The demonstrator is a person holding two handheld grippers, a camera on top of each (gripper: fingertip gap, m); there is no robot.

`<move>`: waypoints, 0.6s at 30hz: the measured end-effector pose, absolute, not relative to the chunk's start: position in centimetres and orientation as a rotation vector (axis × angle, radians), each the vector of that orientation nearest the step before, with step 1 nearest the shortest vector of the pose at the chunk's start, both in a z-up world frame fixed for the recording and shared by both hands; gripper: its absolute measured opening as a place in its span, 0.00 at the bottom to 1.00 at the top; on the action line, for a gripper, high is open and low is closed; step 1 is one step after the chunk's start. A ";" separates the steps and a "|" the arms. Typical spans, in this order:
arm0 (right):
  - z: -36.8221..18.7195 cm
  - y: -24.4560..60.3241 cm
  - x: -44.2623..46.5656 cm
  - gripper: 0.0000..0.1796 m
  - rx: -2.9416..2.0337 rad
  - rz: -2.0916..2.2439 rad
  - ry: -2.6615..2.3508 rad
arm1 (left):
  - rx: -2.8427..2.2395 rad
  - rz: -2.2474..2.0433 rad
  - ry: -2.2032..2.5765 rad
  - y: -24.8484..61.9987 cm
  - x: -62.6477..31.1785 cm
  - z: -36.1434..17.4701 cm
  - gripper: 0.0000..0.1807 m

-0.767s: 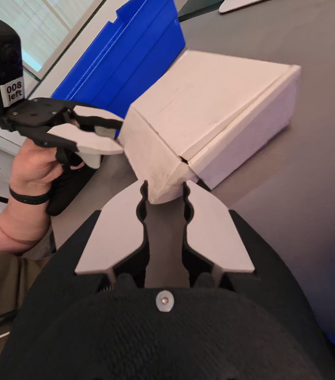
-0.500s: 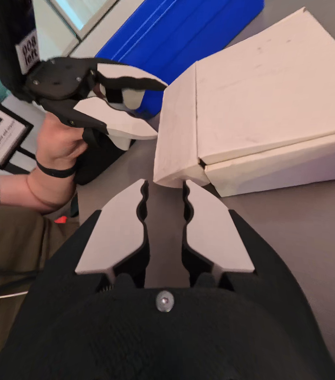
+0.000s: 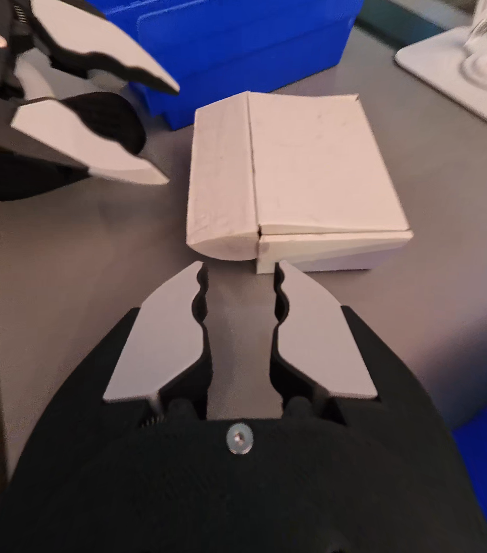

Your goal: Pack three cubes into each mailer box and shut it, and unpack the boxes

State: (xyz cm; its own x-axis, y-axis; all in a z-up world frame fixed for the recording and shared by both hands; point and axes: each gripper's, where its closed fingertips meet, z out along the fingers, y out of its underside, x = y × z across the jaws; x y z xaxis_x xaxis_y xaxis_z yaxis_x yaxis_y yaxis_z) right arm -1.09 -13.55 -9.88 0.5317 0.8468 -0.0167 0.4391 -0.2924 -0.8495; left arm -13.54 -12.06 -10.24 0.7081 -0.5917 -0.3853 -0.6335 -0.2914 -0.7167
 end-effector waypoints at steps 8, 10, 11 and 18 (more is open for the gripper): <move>-9.5 -10.0 -0.9 0.40 -1.631 -0.079 -1.572 | -1.929 0.024 1.103 -14.4 -9.2 -12.6 0.36; -9.9 -9.5 -1.3 0.39 -1.566 -0.144 -1.684 | -1.913 0.019 1.111 -14.4 -8.7 -12.4 0.35; -10.2 -9.3 -1.5 0.39 -1.563 -0.148 -1.725 | -1.920 -0.013 1.102 -14.4 -8.4 -12.3 0.35; -11.0 -9.1 -2.0 0.31 -1.681 -0.002 -1.749 | -1.934 -0.133 1.070 -14.7 -7.7 -11.7 0.38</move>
State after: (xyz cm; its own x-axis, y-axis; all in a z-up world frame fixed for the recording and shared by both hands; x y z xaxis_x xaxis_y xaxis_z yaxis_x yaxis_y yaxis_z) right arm -1.97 -9.06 -11.02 0.0879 0.8762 0.4739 0.8771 0.1575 -0.4538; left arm -7.73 -14.70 -11.68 0.6208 -0.7232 -0.3026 -0.6269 -0.2262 -0.7456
